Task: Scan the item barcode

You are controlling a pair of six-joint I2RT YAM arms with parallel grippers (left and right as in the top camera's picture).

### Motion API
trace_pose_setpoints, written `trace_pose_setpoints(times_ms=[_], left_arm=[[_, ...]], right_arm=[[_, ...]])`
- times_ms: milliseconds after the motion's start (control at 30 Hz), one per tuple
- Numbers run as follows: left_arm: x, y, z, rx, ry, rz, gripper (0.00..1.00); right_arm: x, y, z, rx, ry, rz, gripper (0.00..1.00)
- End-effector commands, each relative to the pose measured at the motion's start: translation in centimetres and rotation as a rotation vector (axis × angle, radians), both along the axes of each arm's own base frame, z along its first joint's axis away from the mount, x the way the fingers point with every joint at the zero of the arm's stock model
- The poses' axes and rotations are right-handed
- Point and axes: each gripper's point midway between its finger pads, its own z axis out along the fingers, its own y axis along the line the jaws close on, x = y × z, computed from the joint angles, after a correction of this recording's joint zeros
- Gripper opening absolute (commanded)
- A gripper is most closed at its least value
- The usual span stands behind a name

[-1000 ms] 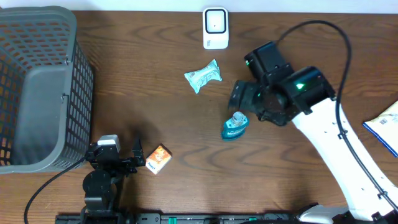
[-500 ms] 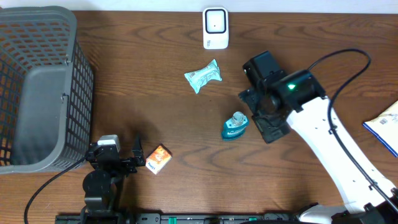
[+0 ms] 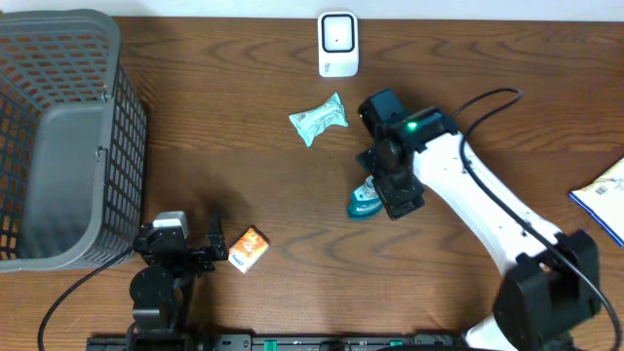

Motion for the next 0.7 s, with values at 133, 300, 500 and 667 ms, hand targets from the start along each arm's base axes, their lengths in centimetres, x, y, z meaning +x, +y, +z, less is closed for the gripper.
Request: trace_pose_setpoints(times_ms=[133,300,500,667], left_arm=[[0.0,0.1,-1.2,0.012,0.026,0.004,0.98],[0.0,0.1,-1.2,0.012,0.026,0.004,0.98],[0.0,0.1,-1.2,0.012,0.026,0.004,0.98],[0.0,0.1,-1.2,0.012,0.026,0.004,0.98]], right_arm=[[-0.9,0.8,-2.7,0.021,0.113,0.061,0.61],[-0.7,0.5,-2.8,0.0,0.1,0.076,0.39],[0.1,-0.3,-2.5,-0.046,0.053,0.145,0.27],[2.9,-0.1,0.1,-0.02,-0.115,0.377,0.21]])
